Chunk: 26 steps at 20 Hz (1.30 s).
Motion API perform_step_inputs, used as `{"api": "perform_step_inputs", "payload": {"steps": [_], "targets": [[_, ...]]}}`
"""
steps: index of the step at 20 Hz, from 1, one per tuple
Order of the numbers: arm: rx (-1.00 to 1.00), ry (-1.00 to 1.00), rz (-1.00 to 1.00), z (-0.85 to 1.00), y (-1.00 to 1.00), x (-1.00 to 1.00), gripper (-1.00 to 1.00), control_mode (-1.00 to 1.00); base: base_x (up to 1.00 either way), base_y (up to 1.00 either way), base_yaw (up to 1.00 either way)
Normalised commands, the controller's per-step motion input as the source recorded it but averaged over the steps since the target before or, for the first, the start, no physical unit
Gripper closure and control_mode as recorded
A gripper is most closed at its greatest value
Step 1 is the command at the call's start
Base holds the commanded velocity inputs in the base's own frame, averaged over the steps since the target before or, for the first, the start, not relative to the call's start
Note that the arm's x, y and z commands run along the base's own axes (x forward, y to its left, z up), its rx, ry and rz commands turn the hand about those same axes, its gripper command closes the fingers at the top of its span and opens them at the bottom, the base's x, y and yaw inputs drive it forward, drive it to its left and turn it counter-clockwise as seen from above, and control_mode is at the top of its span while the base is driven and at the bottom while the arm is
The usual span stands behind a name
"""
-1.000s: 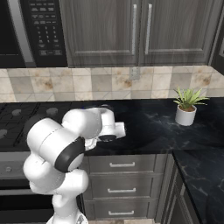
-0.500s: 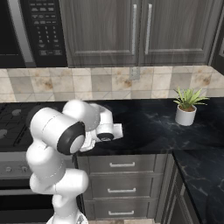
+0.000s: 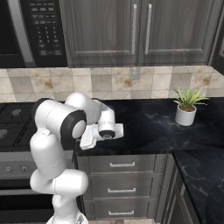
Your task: Collect the turmeric, mayonnaise, and shaker from the cabinet and place them next to the stove.
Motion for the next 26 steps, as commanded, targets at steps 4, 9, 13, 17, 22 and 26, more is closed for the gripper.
{"api": "perform_step_inputs", "payload": {"steps": [4,9,13,17,22,26], "targets": [[0.00,0.00,0.04,-0.29,0.03,0.20,1.00,-1.00,0.00,0.00,0.00],[0.00,0.00,0.04,-0.18,0.00,0.23,1.00,-1.00,0.00,0.00,0.00],[0.01,0.00,0.02,-0.13,0.00,0.24,1.00,-1.00,0.00,0.00,0.00],[0.01,0.00,0.01,-0.15,0.00,0.22,1.00,-1.00,0.00,0.00,0.00],[0.01,0.00,0.01,-0.15,0.00,0.17,1.00,-1.00,0.00,0.00,0.00],[0.00,0.00,0.01,-0.22,0.00,0.14,1.00,-1.00,0.00,0.00,0.00]]}}
